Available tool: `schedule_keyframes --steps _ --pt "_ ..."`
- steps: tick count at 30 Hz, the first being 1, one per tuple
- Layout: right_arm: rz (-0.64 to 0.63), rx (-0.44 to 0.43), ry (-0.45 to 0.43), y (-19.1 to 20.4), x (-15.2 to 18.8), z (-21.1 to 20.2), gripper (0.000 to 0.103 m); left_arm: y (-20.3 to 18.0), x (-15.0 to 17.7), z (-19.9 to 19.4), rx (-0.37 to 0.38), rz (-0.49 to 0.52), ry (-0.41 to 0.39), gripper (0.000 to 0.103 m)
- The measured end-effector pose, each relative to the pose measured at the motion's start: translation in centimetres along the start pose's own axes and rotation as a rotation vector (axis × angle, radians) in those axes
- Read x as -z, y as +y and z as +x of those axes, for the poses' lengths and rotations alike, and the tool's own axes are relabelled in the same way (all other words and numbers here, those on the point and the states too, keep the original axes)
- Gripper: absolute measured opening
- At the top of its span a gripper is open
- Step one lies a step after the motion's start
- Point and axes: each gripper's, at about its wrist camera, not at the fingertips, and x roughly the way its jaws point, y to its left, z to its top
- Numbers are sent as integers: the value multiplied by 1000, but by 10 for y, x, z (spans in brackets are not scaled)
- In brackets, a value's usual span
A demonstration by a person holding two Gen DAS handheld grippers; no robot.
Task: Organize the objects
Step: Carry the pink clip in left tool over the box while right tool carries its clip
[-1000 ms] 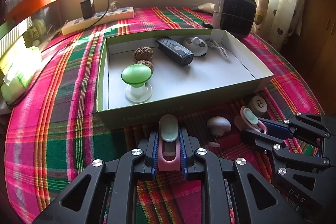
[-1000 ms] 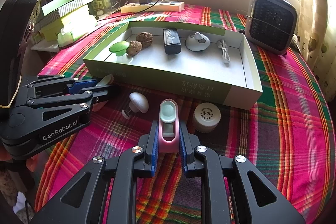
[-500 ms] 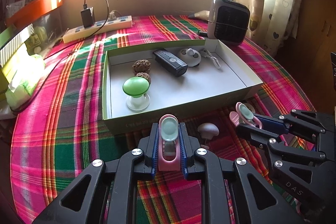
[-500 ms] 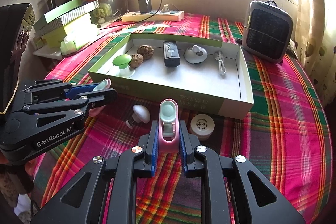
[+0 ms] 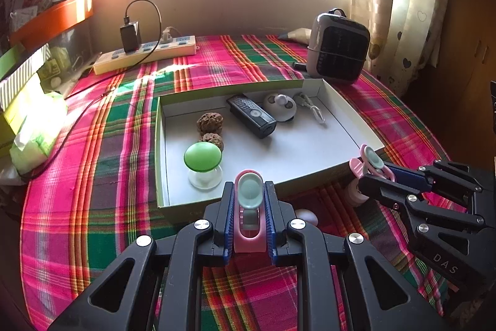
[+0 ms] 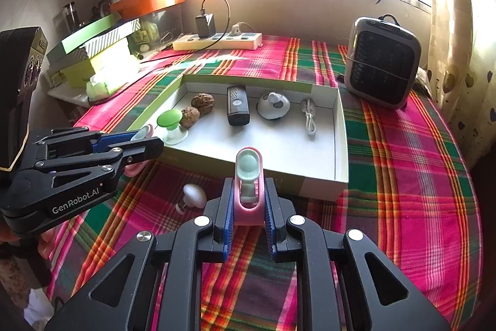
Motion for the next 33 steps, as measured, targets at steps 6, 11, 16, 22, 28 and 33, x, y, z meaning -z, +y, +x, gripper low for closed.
schedule_keyframes --steps 6,11,16,22,28,33 --pt "4 11 -8 -10 -12 4 18 -2 -11 7 11 5 1 16" --pt "8 15 -13 -21 -26 10 18 -1 -20 17 12 0 11 16" --pt "16 16 6 -31 -37 24 18 -1 -28 28 7 4 19 16" --pt "14 16 28 -37 -44 41 18 0 -36 39 4 7 25 16" --pt "11 9 51 -42 -48 56 18 2 -40 50 -2 2 43 16" --pt "12 2 68 -45 -50 65 18 2 -41 59 -4 1 56 16"
